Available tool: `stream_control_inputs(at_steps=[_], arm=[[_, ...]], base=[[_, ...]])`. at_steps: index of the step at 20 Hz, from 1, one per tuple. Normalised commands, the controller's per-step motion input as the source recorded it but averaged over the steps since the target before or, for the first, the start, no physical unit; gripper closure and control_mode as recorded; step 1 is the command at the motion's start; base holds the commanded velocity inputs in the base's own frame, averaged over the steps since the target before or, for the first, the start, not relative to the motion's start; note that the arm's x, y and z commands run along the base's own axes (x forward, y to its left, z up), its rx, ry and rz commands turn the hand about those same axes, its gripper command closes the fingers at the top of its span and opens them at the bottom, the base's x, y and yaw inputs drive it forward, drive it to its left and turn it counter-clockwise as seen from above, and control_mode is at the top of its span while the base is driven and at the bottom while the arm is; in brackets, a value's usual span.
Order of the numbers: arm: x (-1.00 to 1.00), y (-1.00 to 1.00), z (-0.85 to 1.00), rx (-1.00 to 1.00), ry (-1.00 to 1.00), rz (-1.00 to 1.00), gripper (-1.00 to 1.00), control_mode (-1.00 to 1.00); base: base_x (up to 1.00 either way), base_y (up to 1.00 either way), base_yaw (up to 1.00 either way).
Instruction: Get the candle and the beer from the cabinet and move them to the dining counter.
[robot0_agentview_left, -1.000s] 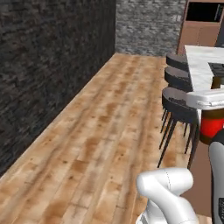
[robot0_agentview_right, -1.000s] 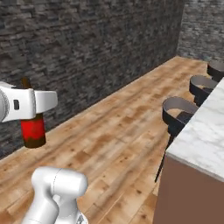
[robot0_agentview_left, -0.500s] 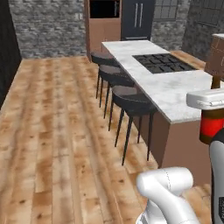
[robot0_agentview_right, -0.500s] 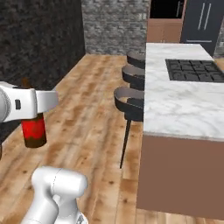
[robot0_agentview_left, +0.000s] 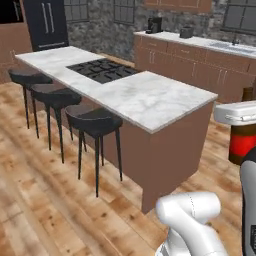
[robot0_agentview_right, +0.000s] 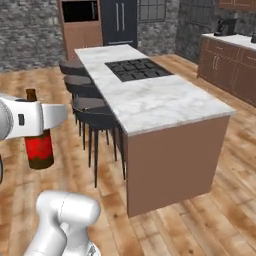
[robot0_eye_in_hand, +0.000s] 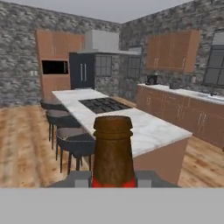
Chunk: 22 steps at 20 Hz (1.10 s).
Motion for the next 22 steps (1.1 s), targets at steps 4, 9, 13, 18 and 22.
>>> stream_control_inputs(at_steps=[4,9,13,18,22], arm=[[0.0,0.0,0.0,0.0,0.0,0.0,1.0,1.0],[0.0,0.0,0.0,0.0,0.0,0.0,1.0,1.0],[0.0,0.0,0.0,0.0,0.0,0.0,1.0,1.0],[0.0,0.0,0.0,0.0,0.0,0.0,1.0,1.0],[0.0,0.0,0.0,0.0,0.0,0.0,1.0,1.0]], base=[[0.0,0.85,-0.7],[0.0,0.9,-0.69],[0.01,0.9,-0.69],[0.1,0.95,-0.68],[0.11,0.99,-0.65]])
